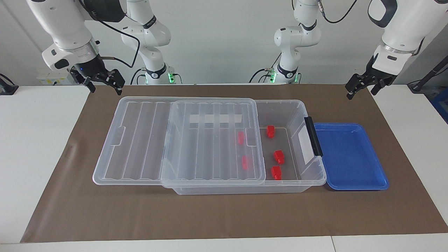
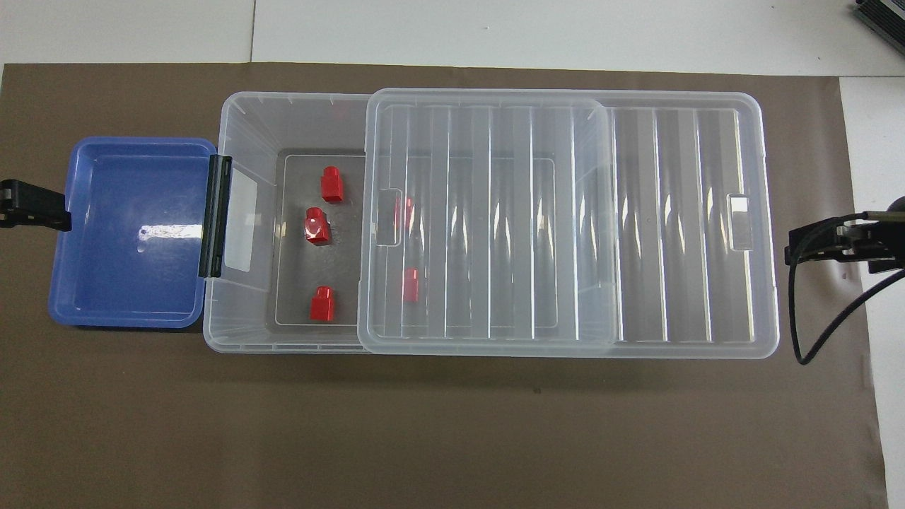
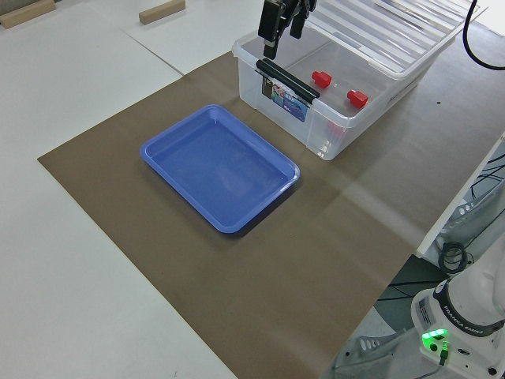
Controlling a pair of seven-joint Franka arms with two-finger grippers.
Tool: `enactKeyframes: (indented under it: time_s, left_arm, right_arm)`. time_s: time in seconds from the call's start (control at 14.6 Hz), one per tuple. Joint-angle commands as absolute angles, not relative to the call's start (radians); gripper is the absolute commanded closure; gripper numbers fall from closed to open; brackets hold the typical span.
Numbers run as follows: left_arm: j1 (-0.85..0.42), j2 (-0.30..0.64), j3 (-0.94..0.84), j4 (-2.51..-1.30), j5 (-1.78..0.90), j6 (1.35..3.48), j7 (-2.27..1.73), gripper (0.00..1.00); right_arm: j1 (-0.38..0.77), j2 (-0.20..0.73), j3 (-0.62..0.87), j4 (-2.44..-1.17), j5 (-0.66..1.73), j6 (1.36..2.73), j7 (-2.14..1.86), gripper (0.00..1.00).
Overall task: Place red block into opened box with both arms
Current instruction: 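Withdraw the left gripper back over the blue tray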
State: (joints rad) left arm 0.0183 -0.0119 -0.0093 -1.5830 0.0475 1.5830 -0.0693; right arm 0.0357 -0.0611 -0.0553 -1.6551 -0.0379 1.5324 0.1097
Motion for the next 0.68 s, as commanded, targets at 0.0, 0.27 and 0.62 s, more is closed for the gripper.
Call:
enactKeyframes:
  time_s: [0.0, 0.27, 0.62]
  left_arm:
    - [0.037, -0.049, -0.018, -1.635, 0.043, 1.611, -0.044, 0.00]
    - [0.037, -0.049, -0.018, -1.637, 0.043, 1.615, -0.044, 0.00]
    - [0.035, -0.049, -0.018, -1.637, 0.043, 1.614, -0.044, 0.00]
  right_arm:
    - [0.026, -0.064, -0.054, -1.658, -0.015, 1.540, 0.120, 0.00]
    - [0.021, -0.066, -0.054, -1.666, -0.015, 1.546, 0.103, 0.00]
    - [-0.021, -0.078, -0.064, -1.732, -0.015, 1.666, -0.070, 0.71]
